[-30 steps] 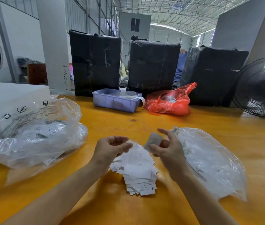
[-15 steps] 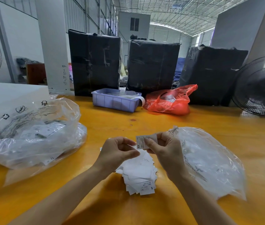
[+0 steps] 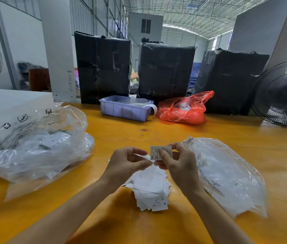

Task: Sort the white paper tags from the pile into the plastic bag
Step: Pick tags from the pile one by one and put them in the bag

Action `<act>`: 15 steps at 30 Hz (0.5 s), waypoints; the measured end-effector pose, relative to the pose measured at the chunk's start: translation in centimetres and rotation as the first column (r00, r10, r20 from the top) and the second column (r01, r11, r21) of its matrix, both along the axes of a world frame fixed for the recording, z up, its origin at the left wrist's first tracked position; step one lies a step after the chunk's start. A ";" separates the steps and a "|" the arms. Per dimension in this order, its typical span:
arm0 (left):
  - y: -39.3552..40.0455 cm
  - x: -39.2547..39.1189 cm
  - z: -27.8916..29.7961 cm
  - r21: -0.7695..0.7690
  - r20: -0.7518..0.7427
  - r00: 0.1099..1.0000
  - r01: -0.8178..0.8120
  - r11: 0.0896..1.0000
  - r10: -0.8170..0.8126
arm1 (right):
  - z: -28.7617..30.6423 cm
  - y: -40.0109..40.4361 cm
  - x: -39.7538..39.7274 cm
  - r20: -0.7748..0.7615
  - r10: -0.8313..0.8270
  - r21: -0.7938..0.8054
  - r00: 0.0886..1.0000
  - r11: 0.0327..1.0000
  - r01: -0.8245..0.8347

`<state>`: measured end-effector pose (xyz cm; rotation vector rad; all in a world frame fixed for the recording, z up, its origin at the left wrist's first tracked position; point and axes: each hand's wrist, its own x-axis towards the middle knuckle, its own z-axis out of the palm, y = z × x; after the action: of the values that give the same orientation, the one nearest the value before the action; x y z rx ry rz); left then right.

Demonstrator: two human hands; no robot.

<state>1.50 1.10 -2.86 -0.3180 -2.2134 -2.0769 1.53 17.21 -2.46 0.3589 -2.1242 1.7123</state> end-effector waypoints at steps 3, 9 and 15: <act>-0.1 0.0 0.0 0.012 0.010 1.000 0.004 1.000 -0.004 | -0.1 0.0 -0.1 -0.008 -0.003 0.020 1.000 1.000 0.003; -0.2 0.0 0.0 0.023 0.011 1.000 0.024 0.999 -0.024 | -0.2 0.1 -0.3 -0.035 -0.016 0.027 0.999 0.999 0.017; -0.2 -0.1 0.0 0.023 0.013 1.000 0.017 1.000 -0.018 | -0.3 0.1 -0.4 -0.052 -0.021 0.054 0.998 0.998 0.024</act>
<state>1.42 0.86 -2.82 -0.3234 -2.2007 -2.1177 1.10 17.26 -2.74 0.3888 -2.1332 1.6175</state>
